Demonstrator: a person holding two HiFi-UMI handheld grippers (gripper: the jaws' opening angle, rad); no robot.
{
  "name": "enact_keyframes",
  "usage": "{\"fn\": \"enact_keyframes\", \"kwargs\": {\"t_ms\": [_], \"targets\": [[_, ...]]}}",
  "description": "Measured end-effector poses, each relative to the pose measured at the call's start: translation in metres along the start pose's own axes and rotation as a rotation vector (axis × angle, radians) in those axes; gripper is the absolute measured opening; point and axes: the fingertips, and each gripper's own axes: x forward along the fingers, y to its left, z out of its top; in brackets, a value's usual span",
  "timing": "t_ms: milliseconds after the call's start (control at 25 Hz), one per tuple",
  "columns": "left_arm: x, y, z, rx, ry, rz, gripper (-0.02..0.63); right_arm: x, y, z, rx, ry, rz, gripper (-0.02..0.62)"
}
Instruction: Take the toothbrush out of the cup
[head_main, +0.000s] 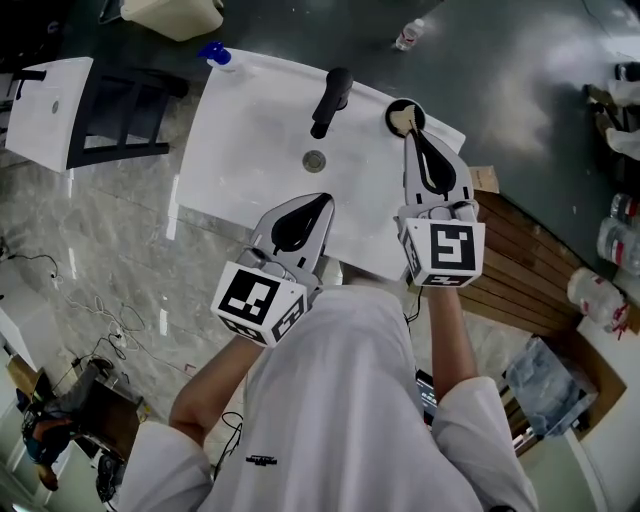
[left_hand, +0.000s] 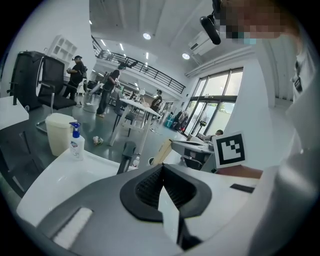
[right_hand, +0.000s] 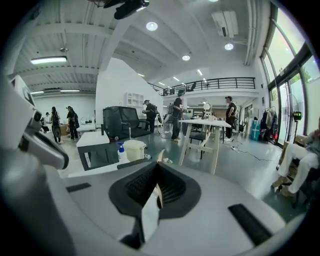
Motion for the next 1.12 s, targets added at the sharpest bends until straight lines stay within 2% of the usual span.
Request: {"fn": "enact_keyframes", "kwargs": {"t_ms": [640, 840, 1120], "targets": [[-0.037, -0.039, 0.012, 0.066, -0.078, -0.036, 0.005, -0.111, -0.006, 0.087, -0.001, -0.198, -0.048, 0.006], [-0.044, -0.049, 0.019, 0.090, -0.100, -0.046, 0.005, -0.139, -0.003, 0.094, 0.006, -0.214, -0.047, 0.006], [-0.053, -0.069, 0.027, 0.125, -0.129, -0.063, 0.005, -0.175, 0.000, 0.081, 0.040, -0.211, -0.061, 0.006]]}}
